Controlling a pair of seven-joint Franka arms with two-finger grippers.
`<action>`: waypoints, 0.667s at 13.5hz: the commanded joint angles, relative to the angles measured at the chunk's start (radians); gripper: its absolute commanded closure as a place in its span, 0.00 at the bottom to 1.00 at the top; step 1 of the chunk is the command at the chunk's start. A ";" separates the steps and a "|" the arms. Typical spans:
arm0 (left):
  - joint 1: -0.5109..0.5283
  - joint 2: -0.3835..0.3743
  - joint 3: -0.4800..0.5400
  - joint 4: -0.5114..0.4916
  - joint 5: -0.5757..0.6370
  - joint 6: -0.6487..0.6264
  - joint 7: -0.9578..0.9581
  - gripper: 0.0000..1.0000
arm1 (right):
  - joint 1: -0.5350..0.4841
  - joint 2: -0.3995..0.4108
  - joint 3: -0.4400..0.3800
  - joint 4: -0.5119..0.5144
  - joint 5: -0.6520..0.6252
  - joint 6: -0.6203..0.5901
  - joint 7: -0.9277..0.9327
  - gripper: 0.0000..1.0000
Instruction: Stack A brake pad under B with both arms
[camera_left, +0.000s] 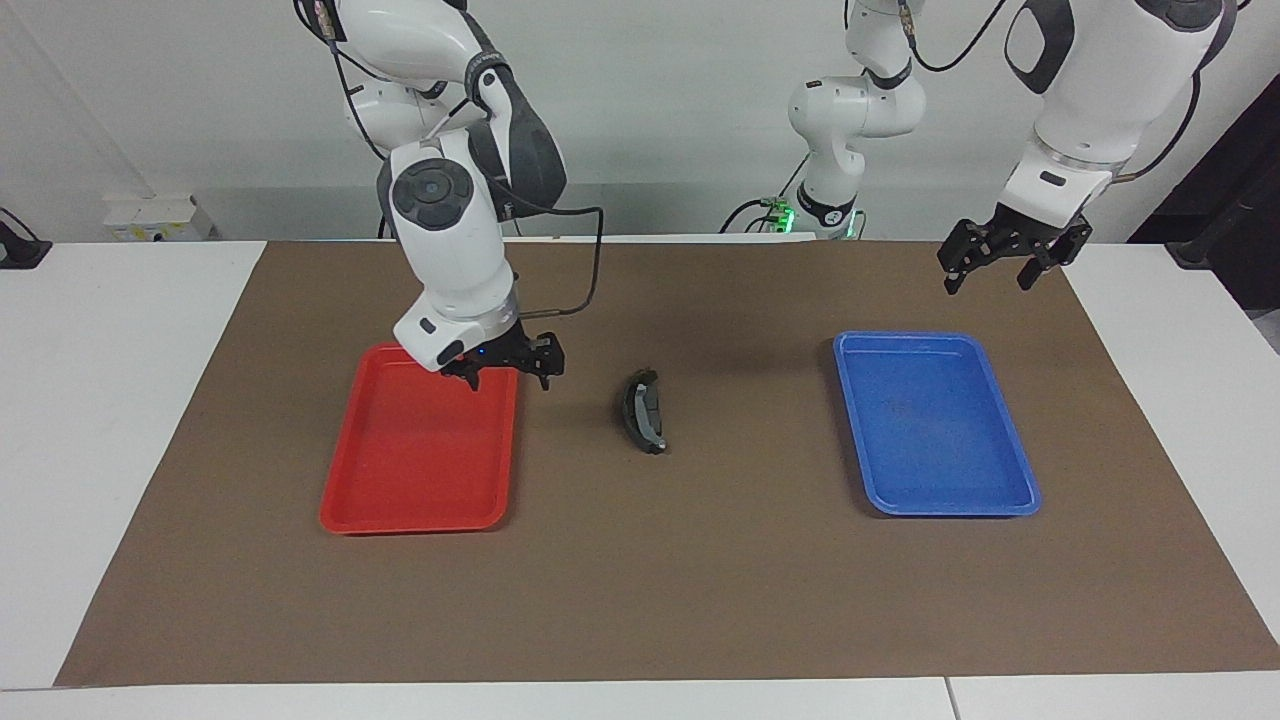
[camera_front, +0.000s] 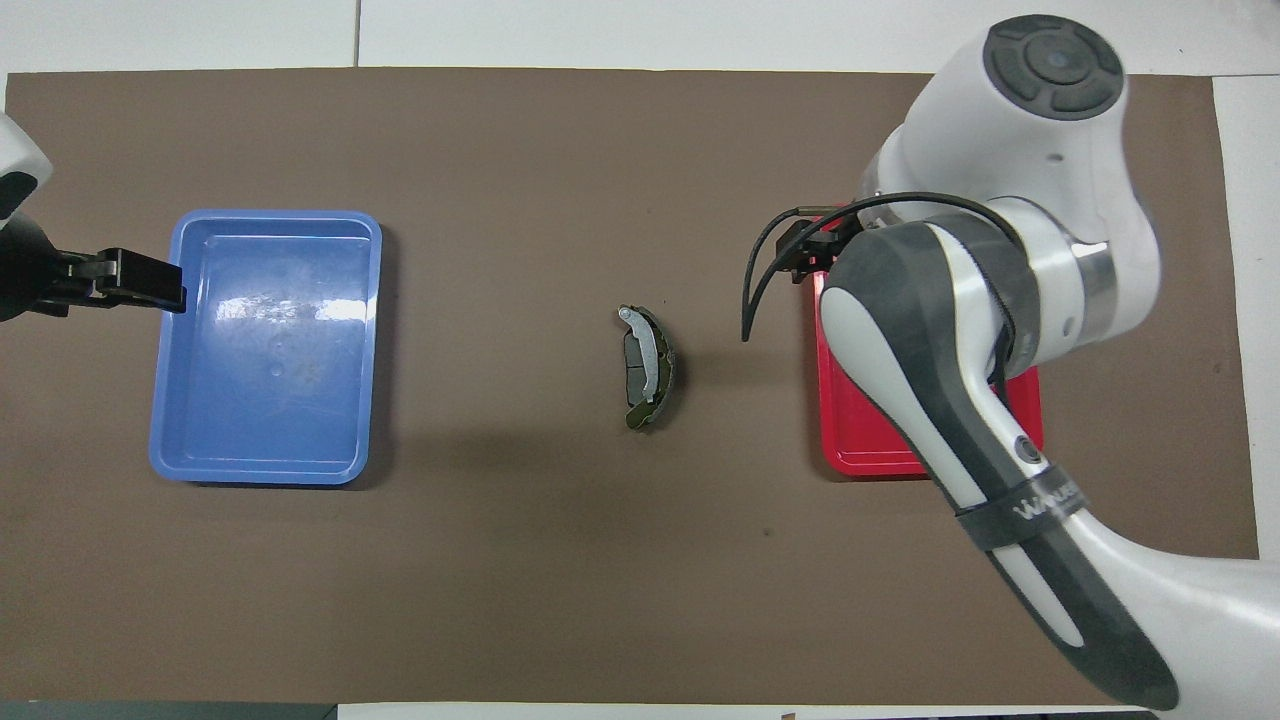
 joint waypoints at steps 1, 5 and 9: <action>0.010 -0.006 -0.003 -0.008 -0.011 -0.008 0.009 0.00 | -0.105 -0.078 0.009 -0.003 0.000 -0.099 -0.070 0.00; 0.010 -0.006 -0.003 -0.008 -0.011 -0.008 0.013 0.00 | -0.237 -0.151 0.009 -0.003 -0.003 -0.229 -0.208 0.00; 0.013 -0.005 -0.003 -0.008 -0.011 -0.009 0.014 0.00 | -0.232 -0.197 -0.080 -0.009 -0.087 -0.286 -0.352 0.00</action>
